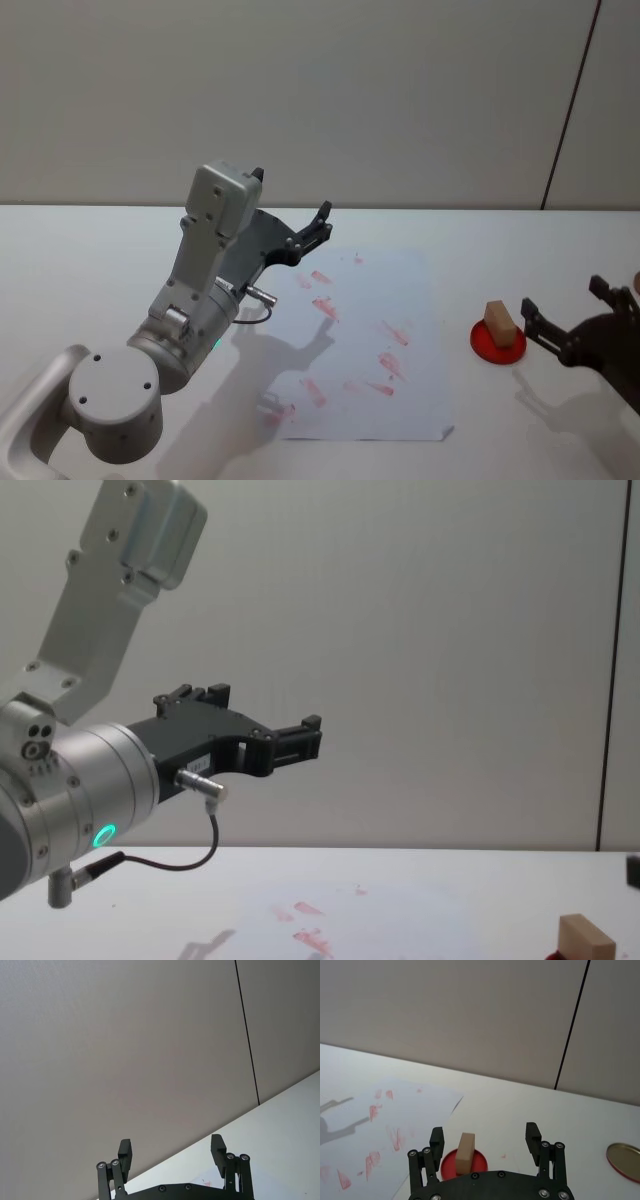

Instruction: Use the one hand to pick up the stamp and affix it onto the A4 paper.

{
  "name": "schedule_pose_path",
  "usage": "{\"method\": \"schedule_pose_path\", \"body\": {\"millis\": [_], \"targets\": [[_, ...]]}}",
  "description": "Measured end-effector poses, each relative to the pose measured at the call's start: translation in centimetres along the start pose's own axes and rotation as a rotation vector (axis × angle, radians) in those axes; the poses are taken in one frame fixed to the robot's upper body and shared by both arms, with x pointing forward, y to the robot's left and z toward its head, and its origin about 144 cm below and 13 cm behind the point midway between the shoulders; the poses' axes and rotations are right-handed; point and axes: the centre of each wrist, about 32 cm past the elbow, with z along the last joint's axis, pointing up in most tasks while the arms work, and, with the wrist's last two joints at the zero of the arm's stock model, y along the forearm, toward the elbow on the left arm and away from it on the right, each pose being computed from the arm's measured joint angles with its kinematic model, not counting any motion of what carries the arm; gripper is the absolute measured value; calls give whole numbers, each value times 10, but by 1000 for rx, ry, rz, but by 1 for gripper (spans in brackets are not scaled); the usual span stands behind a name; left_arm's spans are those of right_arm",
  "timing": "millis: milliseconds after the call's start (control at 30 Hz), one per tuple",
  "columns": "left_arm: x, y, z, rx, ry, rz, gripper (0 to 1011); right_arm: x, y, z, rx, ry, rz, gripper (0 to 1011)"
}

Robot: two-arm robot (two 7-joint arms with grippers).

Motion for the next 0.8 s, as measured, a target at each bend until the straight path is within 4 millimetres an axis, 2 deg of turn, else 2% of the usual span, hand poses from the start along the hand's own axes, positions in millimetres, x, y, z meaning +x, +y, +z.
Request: {"method": "schedule_pose_path", "body": {"millis": [233, 800], "targets": [[0, 0, 0, 0, 0, 0, 1003, 3, 1, -6, -55, -6, 6, 1001], [0, 0, 0, 0, 0, 0, 1003, -9, 37, -12, -159, 7, 5, 1001]]}}
